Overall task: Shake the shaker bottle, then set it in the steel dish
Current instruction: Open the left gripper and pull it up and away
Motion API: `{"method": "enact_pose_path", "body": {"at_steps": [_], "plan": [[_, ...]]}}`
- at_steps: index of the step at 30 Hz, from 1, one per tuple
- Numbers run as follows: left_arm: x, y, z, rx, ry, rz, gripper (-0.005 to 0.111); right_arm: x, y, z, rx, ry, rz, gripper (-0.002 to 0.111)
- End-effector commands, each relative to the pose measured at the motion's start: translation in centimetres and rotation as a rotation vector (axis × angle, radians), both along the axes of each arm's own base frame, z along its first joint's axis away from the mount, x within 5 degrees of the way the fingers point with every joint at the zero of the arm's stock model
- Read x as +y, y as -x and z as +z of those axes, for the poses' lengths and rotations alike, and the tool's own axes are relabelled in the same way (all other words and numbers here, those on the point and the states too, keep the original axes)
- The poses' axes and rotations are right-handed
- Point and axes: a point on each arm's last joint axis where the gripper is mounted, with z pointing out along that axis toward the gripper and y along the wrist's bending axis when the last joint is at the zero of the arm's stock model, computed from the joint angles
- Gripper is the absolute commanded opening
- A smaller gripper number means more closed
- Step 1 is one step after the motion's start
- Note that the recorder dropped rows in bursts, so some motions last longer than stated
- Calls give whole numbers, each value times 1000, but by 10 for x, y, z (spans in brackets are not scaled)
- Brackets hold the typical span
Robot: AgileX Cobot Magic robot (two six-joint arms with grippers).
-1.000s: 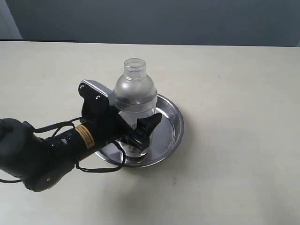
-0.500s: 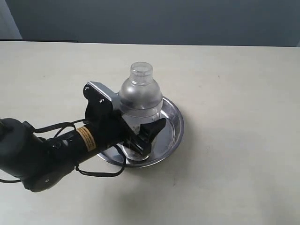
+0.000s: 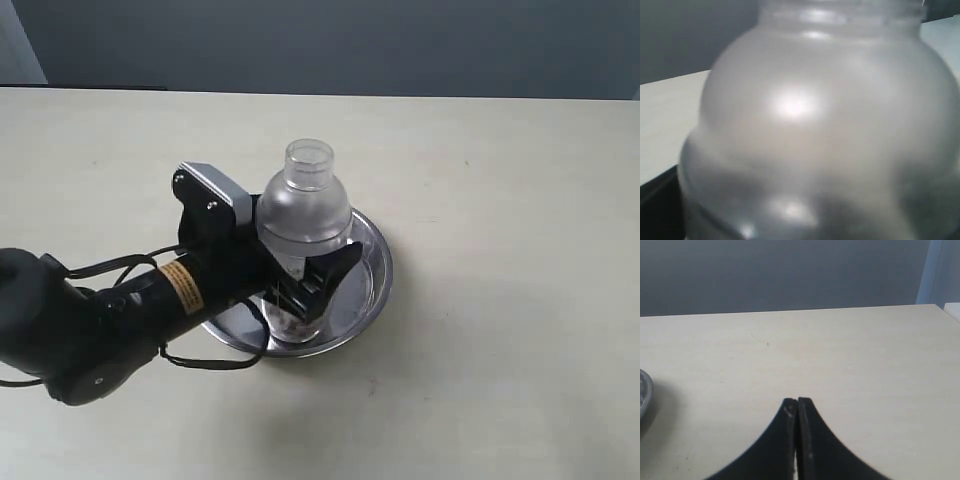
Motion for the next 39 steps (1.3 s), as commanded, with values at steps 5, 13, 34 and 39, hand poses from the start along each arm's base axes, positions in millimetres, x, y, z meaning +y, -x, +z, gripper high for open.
{"method": "enact_pose_path", "body": {"at_steps": [5,13,34,39], "plan": [[1,0,22,-91,-4,1,103,0,0,1,-15,0,1,-1],[5,2,43,-123,-60,31,103,0,0,1,-15,0,1,-1],[36,45,158,-419,-137,84,43,0,0,1,-15,0,1,-1],[78,91,189,-250,-206,159,1,0,0,1,-15,0,1,-1]]}}
